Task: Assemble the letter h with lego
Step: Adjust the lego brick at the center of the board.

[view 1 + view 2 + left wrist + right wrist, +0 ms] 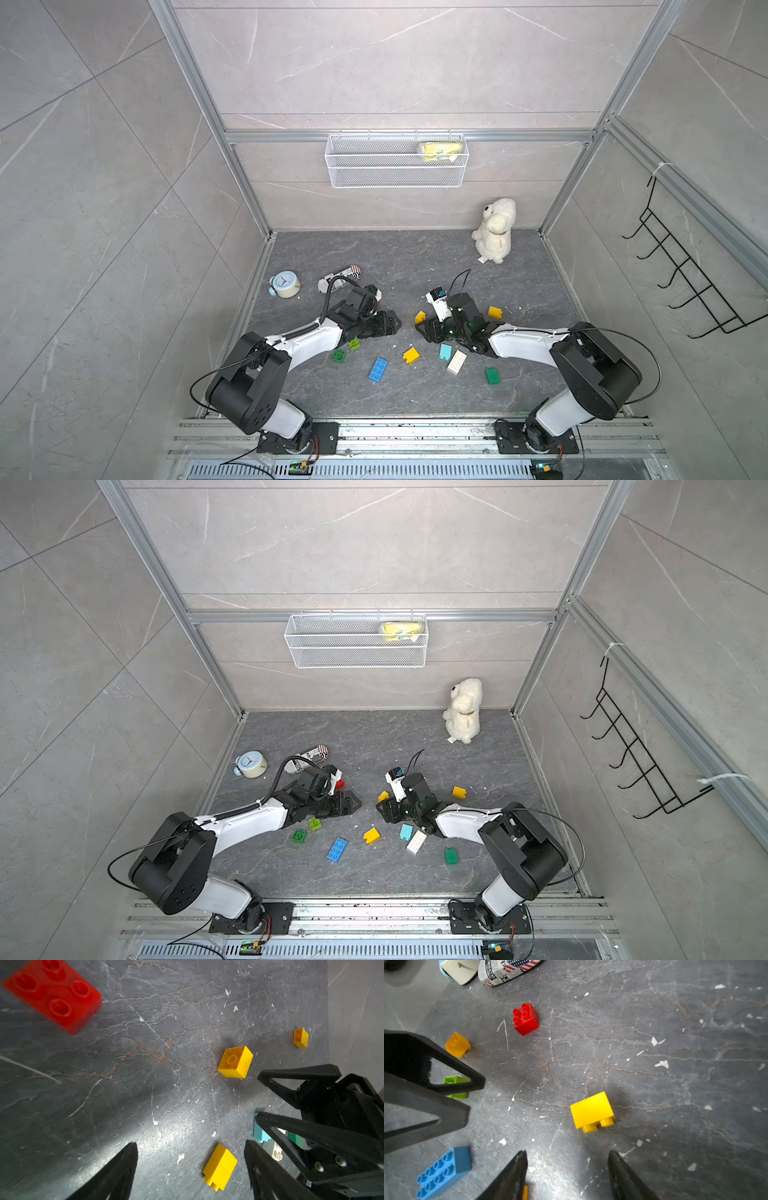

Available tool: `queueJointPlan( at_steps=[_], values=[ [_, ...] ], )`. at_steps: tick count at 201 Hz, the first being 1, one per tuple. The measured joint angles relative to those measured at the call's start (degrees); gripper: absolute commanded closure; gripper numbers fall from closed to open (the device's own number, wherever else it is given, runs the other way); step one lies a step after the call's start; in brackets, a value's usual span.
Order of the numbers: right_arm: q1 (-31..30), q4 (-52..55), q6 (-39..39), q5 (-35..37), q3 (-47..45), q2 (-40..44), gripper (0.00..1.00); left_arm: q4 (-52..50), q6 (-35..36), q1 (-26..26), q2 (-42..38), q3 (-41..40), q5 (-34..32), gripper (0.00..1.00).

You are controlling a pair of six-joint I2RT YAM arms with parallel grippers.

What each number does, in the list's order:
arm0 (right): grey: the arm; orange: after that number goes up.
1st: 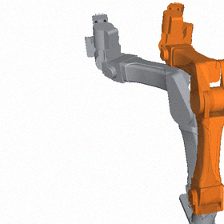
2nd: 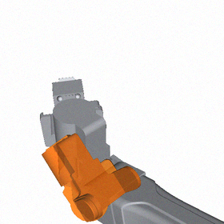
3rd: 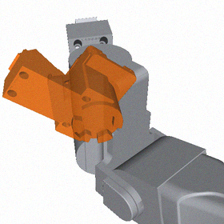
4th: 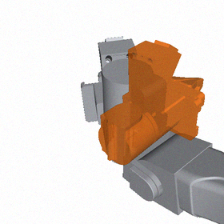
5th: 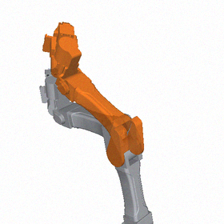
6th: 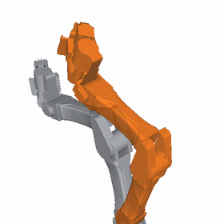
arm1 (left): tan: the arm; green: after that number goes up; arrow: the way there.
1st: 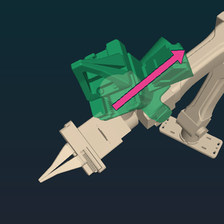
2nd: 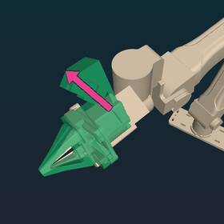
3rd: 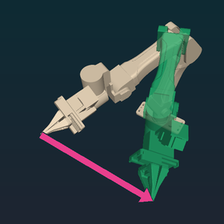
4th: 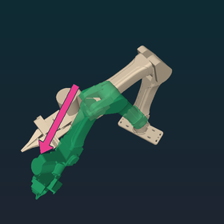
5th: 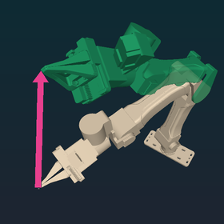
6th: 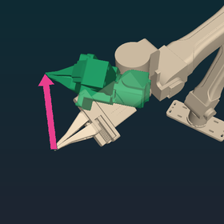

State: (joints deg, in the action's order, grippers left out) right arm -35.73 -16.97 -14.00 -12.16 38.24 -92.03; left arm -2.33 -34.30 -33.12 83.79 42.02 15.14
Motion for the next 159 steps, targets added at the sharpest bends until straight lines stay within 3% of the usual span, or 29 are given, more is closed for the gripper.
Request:
queueJointPlan(
  at_steps=[47, 159],
  values=[
    [-1.29, -0.02, 5.33, 5.51, 4.33, -5.20, 0.36, 1.97, 1.64, 0.00, -5.46, -0.57, -2.54, 0.14],
    [-2.84, 1.51, 9.22, 10.08, 6.71, -8.04, 0.45, 2.10, 2.71, 0.00, -5.55, -0.59, -3.04, 0.14]
  ],
)
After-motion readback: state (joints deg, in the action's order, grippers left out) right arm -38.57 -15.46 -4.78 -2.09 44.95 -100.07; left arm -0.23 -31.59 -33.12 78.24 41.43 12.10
